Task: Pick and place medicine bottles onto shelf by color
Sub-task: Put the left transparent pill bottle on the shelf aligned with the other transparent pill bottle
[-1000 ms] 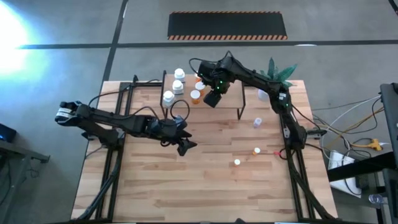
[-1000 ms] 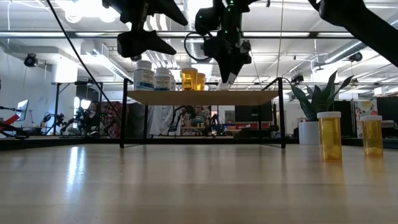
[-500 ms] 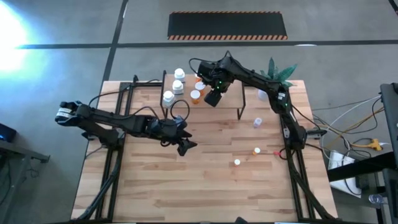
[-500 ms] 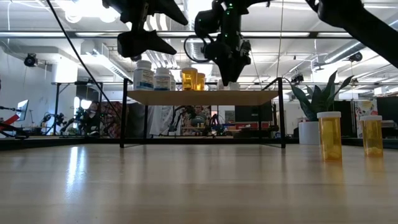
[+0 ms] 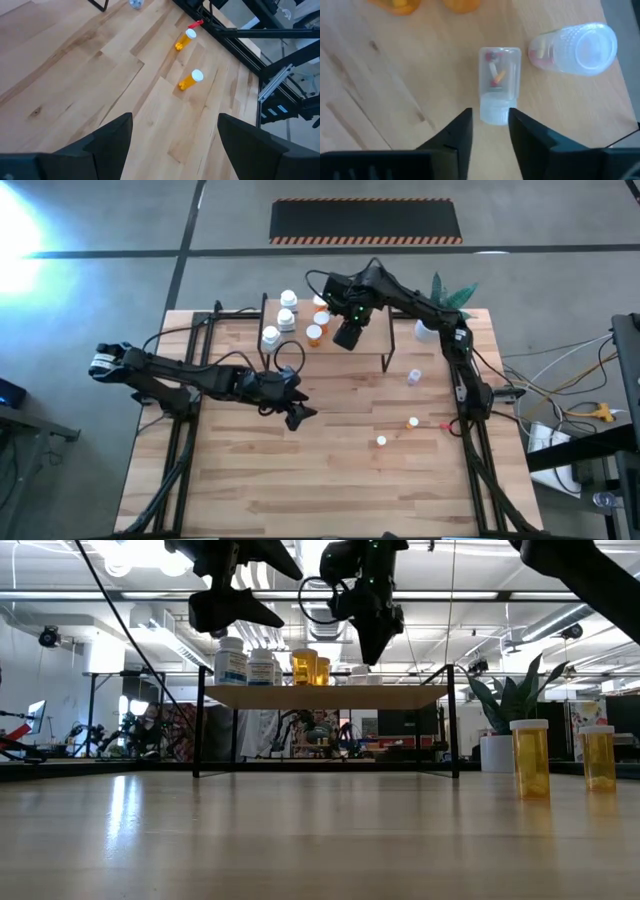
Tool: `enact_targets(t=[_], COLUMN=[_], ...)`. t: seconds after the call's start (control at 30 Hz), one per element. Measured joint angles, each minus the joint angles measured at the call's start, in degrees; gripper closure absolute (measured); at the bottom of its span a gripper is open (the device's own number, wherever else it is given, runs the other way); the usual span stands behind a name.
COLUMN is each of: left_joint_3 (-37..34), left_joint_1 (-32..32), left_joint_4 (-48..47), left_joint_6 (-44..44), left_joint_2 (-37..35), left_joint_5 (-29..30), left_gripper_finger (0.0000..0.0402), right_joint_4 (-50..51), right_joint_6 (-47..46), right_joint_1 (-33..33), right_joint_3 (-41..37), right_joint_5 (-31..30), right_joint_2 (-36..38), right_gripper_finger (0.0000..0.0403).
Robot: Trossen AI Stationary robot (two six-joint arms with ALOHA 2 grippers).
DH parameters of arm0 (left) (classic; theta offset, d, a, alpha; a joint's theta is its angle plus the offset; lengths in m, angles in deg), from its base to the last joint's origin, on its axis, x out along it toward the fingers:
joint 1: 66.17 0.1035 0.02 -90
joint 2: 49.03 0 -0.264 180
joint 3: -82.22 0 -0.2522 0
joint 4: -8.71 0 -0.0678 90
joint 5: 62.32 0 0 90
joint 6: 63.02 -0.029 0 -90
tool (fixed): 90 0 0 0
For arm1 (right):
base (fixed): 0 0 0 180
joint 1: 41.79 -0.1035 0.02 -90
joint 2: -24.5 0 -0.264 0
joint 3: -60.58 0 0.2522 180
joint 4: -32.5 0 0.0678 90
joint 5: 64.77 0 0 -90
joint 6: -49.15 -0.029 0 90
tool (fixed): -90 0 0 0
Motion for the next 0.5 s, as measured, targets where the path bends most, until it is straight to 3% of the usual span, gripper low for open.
enact_targets(t=[0.17, 0.27, 0.37, 0.5], left_joint_3=[0.00, 0.00, 0.00, 0.00], left_joint_1=[-0.15, -0.50, -0.80, -0.80], left_joint_4=[0.13, 0.46, 0.44, 0.48], left_joint_6=[0.05, 0.11, 0.17, 0.02], left_joint_2=[0.00, 0.00, 0.00, 0.00], left_joint_5=[0.00, 0.22, 0.27, 0.62], left_gripper_finger=[0.0126, 0.0126, 0.0126, 0.0126], right_joint_4=[-0.13, -2.34, -10.05, -26.13], right_joint_6=[3.15, 5.87, 6.99, 7.32], right_joint_1=[0.00, 0.09, 0.62, 0.65], right_joint_3=[-0.78, -5.63, -15.94, -35.25], right_joint_5=[1.48, 1.65, 1.68, 2.87], right_joint_2=[2.95, 8.06, 15.83, 28.40], right_gripper_finger=[0.0229, 0.0204, 0.0196, 0.0197])
